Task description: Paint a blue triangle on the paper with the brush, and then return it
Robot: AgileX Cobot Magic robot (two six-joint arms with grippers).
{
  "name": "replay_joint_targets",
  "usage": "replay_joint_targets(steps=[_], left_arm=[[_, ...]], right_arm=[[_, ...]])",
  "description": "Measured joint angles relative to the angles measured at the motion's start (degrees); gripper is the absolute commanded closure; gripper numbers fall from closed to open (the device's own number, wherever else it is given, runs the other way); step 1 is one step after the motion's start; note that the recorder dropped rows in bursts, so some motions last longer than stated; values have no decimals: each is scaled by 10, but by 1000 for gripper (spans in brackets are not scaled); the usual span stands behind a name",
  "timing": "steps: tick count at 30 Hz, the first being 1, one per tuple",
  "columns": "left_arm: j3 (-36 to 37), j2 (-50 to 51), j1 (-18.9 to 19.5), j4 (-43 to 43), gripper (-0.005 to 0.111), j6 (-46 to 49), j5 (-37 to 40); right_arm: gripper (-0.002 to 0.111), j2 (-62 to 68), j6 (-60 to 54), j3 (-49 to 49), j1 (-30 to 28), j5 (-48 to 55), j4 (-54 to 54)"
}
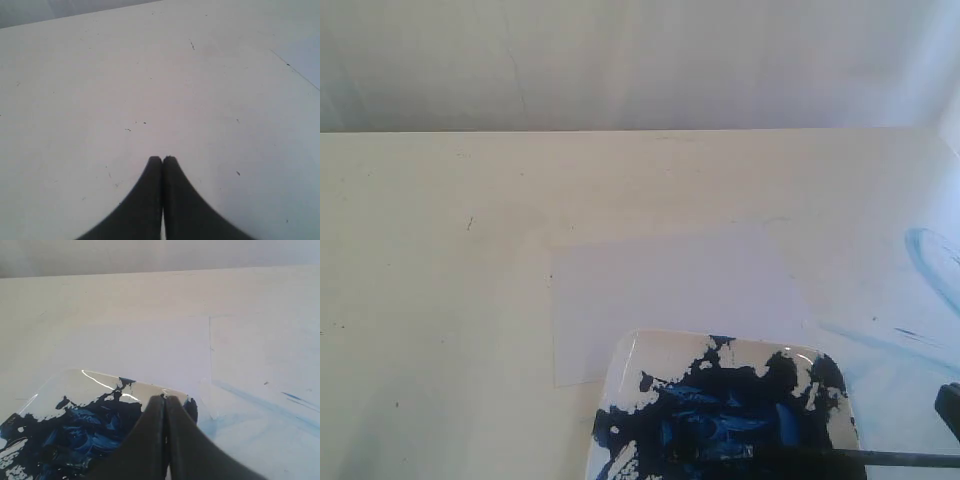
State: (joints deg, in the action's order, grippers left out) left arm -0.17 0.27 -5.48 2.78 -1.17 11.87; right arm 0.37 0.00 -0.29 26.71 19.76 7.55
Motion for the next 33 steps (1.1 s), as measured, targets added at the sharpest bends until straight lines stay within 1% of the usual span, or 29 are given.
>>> replay_joint_targets(steps=[10,12,14,21,23,26,33], left_arm=[[0,0,0,0,107,0,0],[0,0,0,0,107,0,0],[0,0,0,0,107,0,0],[0,0,0,0,107,0,0],[0,0,0,0,107,0,0],[0,0,0,0,107,0,0],[0,0,0,0,107,0,0]], right_arm=[[108,0,0,0,0,0,-5],[108,0,0,0,0,-14,-5],[108,0,0,1,0,-54,-7],[108,0,3,2,0,-265,-9],[108,-1,24,2,0,-310,-1],[108,-1,95,2,0,-365,27],[108,-1,211,2,0,-366,47]])
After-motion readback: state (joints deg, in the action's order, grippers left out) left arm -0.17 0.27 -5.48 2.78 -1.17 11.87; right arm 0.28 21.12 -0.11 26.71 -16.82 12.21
